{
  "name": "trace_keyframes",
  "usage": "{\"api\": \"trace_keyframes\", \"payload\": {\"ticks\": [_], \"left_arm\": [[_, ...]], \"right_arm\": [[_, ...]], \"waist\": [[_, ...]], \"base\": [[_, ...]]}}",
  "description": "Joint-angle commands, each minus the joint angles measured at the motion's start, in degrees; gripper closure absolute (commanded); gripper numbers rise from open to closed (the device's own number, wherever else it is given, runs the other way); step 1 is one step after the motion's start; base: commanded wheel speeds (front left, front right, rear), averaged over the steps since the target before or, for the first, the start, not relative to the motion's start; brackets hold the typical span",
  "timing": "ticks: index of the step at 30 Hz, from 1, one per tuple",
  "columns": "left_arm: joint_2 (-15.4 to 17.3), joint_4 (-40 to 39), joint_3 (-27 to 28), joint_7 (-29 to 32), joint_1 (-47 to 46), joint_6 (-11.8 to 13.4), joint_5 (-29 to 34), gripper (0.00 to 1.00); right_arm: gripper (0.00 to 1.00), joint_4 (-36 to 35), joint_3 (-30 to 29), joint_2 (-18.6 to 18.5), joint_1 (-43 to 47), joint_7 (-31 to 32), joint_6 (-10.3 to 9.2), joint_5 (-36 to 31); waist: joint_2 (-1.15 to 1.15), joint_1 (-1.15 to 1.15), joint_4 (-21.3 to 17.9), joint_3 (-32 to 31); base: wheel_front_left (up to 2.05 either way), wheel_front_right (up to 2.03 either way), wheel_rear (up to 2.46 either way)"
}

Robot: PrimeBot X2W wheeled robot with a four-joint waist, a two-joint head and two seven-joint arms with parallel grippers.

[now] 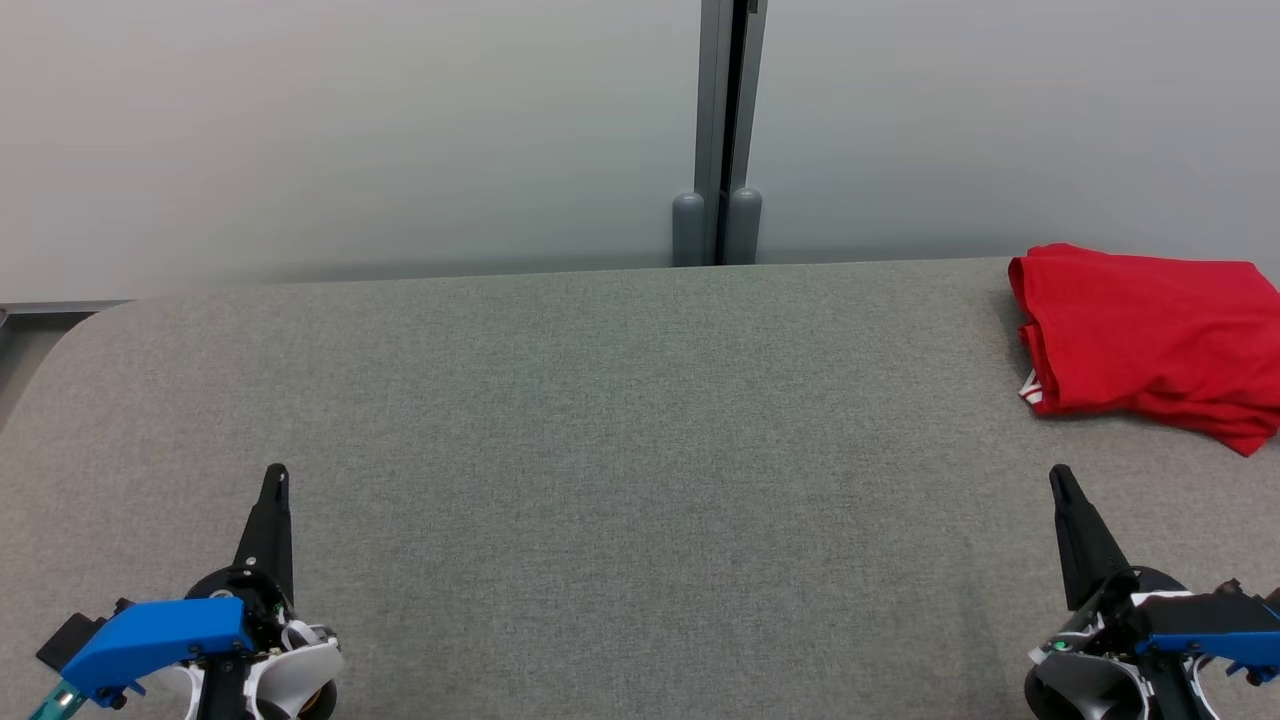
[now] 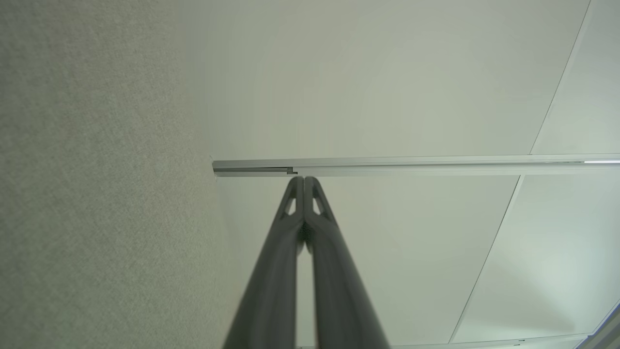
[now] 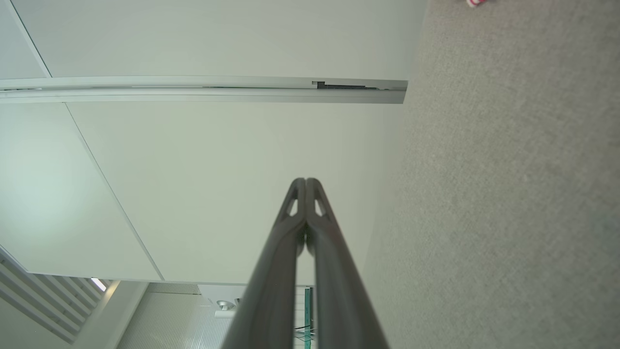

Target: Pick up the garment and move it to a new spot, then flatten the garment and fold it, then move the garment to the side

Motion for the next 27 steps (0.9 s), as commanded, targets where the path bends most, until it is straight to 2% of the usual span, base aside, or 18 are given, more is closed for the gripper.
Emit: {"api": "trace_keyframes", "payload": {"ticks": [1,27], "left_arm": [[0.0,-0.2,-0.1,0.2,-0.6,-0.2,-0.2,1.0],[0.0,-0.2,-0.1,0.2,-0.6,-0.2,-0.2,1.0]], "right_arm": [[1.0,-0.2,-0.2,-0.4,-0.8,0.1,0.02,0.2],[1.0,-0.2,-0.2,-0.4,-0.8,0.1,0.02,0.2]], "waist": [[0.0,0.0,0.0,0.0],[0.0,0.0,0.0,0.0]], "base": [[0.0,0.0,0.0],[0.0,0.0,0.0]]}}
